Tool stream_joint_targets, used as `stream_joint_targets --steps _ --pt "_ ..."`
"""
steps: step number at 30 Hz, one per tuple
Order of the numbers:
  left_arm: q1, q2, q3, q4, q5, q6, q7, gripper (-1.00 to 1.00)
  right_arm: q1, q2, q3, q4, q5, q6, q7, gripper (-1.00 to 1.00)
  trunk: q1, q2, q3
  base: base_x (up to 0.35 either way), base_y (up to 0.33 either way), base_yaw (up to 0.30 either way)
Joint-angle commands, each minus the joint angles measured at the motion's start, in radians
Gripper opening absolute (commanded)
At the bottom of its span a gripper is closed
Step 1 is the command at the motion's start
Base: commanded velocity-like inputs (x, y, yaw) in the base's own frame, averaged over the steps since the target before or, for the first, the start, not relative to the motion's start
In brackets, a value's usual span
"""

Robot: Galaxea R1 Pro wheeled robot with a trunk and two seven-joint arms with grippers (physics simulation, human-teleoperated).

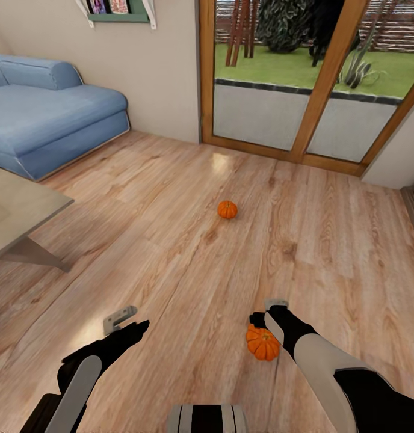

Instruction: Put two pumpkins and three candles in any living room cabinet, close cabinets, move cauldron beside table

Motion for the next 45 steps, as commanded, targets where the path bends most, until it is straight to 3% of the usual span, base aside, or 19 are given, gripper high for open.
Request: stream_joint_targets --steps 1,9,16,20,25,37,45 --pt "-0.001 0.001 -0.002 -0.001 0.010 0.000 0.010 1.00 0.000 0.000 0.005 -0.001 -0.010 0.005 -0.007 1.00 0.000 -0.001 -0.005 0.000 0.000 0.000" --pt "-0.001 0.001 -0.001 -0.001 0.010 0.000 0.010 1.00 0.000 -0.001 0.005 0.000 -0.010 0.004 -0.007 1.00 0.004 -0.002 -0.036 0.000 0.000 0.000" --pt "-0.001 0.009 0.001 -0.002 0.010 0.002 0.010 1.00 0.000 -0.001 0.005 0.001 -0.010 0.002 -0.007 1.00 0.004 -0.002 -0.036 0.000 0.000 0.000" --pt "-0.001 0.010 0.015 -0.002 0.010 0.002 0.010 1.00 0.000 -0.001 0.005 0.001 -0.010 0.001 -0.007 1.00 0.006 -0.003 -0.051 0.000 0.000 0.000" --pt "-0.001 0.010 0.018 -0.002 0.010 0.002 0.010 1.00 0.000 -0.001 0.005 0.001 -0.010 0.001 -0.007 1.00 0.006 -0.003 -0.051 0.000 0.000 0.000" --pt "-0.001 0.010 0.018 -0.002 0.011 0.002 0.010 1.00 0.000 -0.001 0.005 0.001 -0.010 0.001 -0.006 1.00 0.009 -0.005 -0.078 0.000 0.000 0.000" --pt "-0.001 0.010 0.018 -0.002 0.011 0.002 0.010 1.00 0.000 -0.001 0.005 0.001 -0.010 0.001 -0.006 1.00 0.009 -0.005 -0.078 0.000 0.000 0.000"
